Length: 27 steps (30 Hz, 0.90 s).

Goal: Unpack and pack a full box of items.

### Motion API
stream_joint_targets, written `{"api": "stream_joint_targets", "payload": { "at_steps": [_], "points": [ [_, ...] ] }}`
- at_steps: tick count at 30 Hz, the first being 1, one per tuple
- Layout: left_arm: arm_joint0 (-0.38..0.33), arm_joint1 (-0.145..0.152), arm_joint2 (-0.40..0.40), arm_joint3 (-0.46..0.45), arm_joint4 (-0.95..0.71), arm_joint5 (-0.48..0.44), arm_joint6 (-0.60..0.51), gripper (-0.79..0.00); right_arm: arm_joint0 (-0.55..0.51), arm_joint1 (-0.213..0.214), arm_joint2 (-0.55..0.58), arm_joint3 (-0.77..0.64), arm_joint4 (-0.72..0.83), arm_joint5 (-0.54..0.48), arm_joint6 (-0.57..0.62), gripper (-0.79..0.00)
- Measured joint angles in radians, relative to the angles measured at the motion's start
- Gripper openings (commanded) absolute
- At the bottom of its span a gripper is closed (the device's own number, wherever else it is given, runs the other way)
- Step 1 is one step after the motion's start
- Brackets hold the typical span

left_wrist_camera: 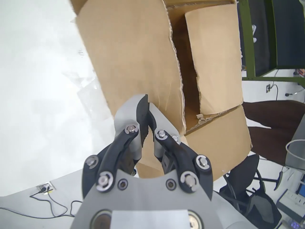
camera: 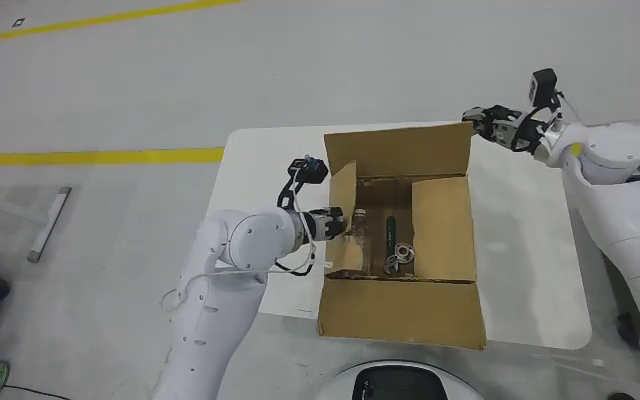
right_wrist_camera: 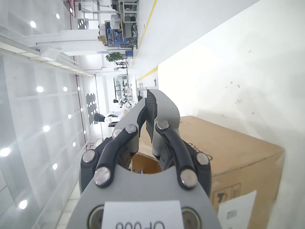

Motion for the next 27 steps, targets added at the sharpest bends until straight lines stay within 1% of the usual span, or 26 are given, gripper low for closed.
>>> {"api": "stream_joint_targets", "payload": {
  "at_steps": [4,8,12,13,15,16,17,18,19,20,24,27],
  "points": [
    [-0.016,-0.008,0.038,0.041,-0.086,0.004,-0.029,-0.785,0.018,-0.002,-0.011,0.014,0.012,-0.032,0.068,-0.785],
    [-0.037,-0.009,0.071,0.078,-0.086,-0.004,-0.044,-0.785,0.026,0.005,-0.008,0.005,0.001,-0.058,0.148,-0.785],
    [-0.049,-0.008,0.083,0.101,-0.09,-0.009,-0.056,-0.785,0.013,0.016,-0.002,-0.035,-0.027,-0.062,0.228,-0.785],
    [-0.051,-0.008,0.086,0.103,-0.09,-0.01,-0.059,-0.563,0.008,0.02,-0.001,-0.051,-0.043,-0.063,0.252,-0.785],
    [-0.054,-0.007,0.088,0.105,-0.088,-0.012,-0.062,-0.32,-0.004,0.026,-0.001,-0.073,-0.068,-0.062,0.276,-0.785],
    [-0.056,-0.006,0.089,0.105,-0.086,-0.011,-0.063,-0.431,-0.011,0.029,0.0,-0.084,-0.079,-0.061,0.284,-0.785],
    [-0.057,-0.004,0.087,0.105,-0.083,-0.011,-0.065,-0.419,-0.021,0.032,0.001,-0.099,-0.095,-0.058,0.292,-0.785],
    [-0.057,-0.003,0.085,0.104,-0.081,-0.01,-0.067,-0.36,-0.029,0.035,0.002,-0.11,-0.104,-0.055,0.296,-0.785],
    [-0.057,-0.001,0.08,0.103,-0.076,-0.009,-0.07,-0.083,-0.04,0.039,0.004,-0.125,-0.117,-0.052,0.304,-0.785],
    [-0.056,0.001,0.075,0.102,-0.074,-0.007,-0.072,0.0,-0.048,0.041,0.005,-0.137,-0.124,-0.049,0.309,-0.785],
    [-0.041,0.011,0.04,0.089,-0.064,0.017,-0.077,0.0,-0.079,0.05,0.01,-0.182,-0.154,-0.041,0.322,-0.785],
    [-0.023,0.02,0.004,0.06,-0.06,0.031,-0.085,0.0,-0.098,0.055,0.014,-0.208,-0.165,-0.037,0.322,-0.785]
  ]
}}
